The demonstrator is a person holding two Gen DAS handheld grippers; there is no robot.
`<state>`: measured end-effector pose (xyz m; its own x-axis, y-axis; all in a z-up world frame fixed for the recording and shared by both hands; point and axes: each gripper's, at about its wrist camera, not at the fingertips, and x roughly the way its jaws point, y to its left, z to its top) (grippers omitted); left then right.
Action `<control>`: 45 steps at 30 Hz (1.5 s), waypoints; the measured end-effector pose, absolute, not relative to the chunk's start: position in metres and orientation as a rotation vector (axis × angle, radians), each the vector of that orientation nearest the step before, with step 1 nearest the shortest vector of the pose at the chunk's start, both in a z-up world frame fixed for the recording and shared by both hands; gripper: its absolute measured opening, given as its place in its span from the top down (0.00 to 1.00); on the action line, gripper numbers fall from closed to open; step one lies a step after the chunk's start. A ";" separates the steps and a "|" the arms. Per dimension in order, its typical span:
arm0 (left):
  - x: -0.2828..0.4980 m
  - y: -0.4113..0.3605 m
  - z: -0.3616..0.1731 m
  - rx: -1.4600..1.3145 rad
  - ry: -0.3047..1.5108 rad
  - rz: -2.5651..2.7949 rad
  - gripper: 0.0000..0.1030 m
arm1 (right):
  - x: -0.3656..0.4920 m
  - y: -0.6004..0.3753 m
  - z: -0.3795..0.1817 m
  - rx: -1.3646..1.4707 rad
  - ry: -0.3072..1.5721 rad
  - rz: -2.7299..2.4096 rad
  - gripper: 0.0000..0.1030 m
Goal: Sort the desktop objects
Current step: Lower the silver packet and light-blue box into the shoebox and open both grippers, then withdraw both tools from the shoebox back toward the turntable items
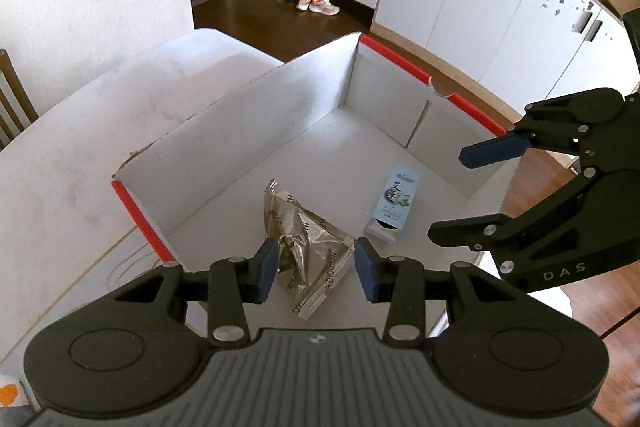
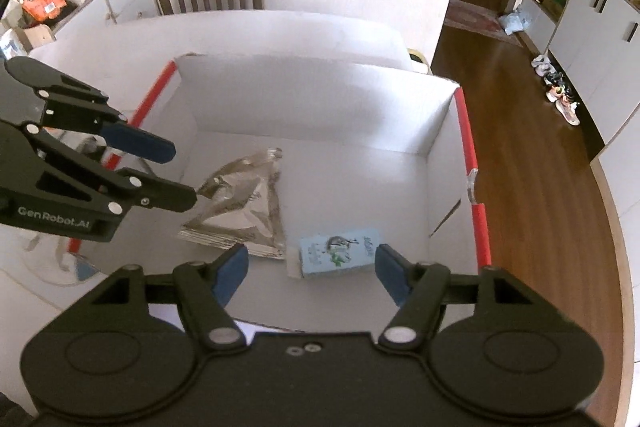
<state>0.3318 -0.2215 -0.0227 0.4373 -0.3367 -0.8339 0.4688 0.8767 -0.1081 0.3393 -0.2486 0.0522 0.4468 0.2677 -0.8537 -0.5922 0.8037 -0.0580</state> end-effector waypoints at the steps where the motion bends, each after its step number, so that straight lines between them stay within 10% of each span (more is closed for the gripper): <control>1: 0.330 -0.220 -0.021 0.144 0.995 -0.507 0.61 | 0.337 -0.248 0.054 -0.375 0.965 0.548 0.34; 13: 0.300 -0.196 0.001 0.120 0.929 -0.562 0.60 | 0.303 -0.231 0.078 -0.308 0.902 0.526 0.32; 17: 0.290 -0.187 0.005 0.122 0.896 -0.572 0.38 | 0.291 -0.226 0.080 -0.285 0.890 0.509 0.28; 45: 0.217 -0.091 0.014 0.073 0.785 -0.545 0.05 | 0.209 -0.170 0.089 -0.203 0.759 0.412 0.08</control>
<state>0.2170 -0.0912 0.0137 0.5773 -0.4387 -0.6887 0.4918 0.8601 -0.1356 0.2090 -0.1700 0.0895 0.6511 0.2878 -0.7023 -0.4323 0.9012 -0.0315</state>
